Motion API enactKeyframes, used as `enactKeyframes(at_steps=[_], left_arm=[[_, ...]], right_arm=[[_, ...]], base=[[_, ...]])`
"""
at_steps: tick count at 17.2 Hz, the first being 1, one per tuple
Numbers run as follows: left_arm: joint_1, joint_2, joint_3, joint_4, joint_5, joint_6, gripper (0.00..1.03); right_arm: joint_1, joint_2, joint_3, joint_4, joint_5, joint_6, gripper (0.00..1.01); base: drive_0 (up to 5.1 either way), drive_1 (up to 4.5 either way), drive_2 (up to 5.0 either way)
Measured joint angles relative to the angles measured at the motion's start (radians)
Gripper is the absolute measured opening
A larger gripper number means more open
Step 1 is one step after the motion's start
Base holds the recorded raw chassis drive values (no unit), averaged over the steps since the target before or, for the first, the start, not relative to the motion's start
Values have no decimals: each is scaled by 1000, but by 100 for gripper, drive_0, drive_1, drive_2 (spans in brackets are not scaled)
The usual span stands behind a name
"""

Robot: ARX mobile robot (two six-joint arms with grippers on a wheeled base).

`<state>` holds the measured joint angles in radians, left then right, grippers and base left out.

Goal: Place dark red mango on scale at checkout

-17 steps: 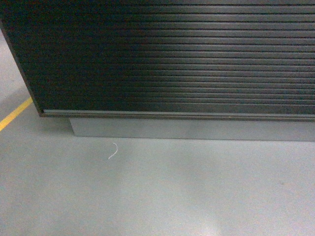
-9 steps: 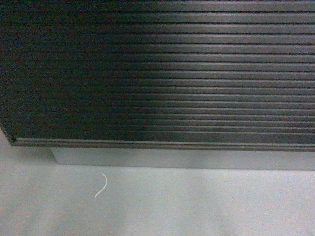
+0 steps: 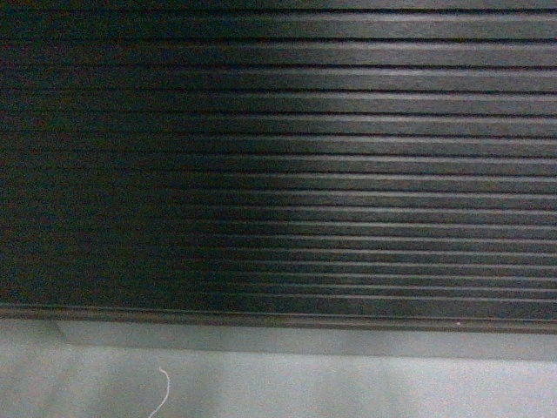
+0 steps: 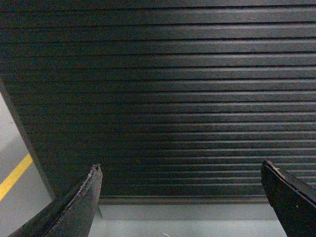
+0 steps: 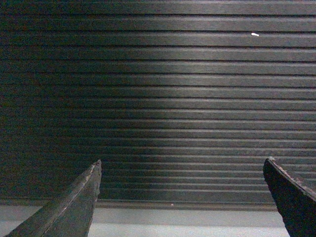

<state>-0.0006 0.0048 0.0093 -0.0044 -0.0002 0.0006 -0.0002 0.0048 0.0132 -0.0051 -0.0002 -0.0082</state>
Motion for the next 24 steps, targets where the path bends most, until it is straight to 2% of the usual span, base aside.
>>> enactKeyframes(at_steps=[3, 24], left_arm=[[0, 0, 0, -1, 0, 0, 98], [0, 0, 0, 0, -2, 0, 98]], right_arm=[[0, 0, 0, 1, 0, 0, 98], [0, 0, 0, 1, 0, 0, 98]], base=[[0, 427, -428], [0, 0, 0]])
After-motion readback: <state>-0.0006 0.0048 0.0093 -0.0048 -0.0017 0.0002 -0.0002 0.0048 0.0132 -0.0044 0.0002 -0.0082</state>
